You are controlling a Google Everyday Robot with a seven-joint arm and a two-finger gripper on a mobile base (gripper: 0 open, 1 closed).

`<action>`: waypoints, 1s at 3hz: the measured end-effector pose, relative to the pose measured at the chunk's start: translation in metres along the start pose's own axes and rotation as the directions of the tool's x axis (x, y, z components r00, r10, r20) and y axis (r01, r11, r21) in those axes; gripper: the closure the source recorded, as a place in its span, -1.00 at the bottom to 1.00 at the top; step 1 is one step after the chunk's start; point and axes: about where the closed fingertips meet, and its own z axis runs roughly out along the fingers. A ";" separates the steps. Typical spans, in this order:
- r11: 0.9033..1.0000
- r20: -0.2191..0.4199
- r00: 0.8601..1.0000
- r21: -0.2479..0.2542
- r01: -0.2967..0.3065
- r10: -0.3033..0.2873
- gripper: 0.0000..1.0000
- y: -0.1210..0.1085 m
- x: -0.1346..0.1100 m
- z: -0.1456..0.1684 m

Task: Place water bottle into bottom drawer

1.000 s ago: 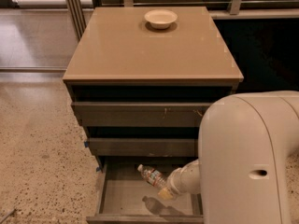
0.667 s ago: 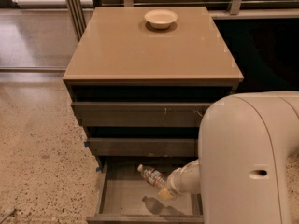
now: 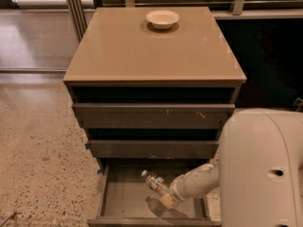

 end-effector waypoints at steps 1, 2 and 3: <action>0.995 0.034 0.997 -0.075 -0.066 0.069 1.00 0.007 0.004 0.027; 0.994 0.076 0.995 -0.096 -0.052 0.059 1.00 -0.001 -0.008 0.028; 0.994 0.076 0.995 -0.096 -0.052 0.059 1.00 -0.001 -0.008 0.028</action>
Offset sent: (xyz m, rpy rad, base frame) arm -0.0030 0.0105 -0.0245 0.0788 0.0524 -0.0329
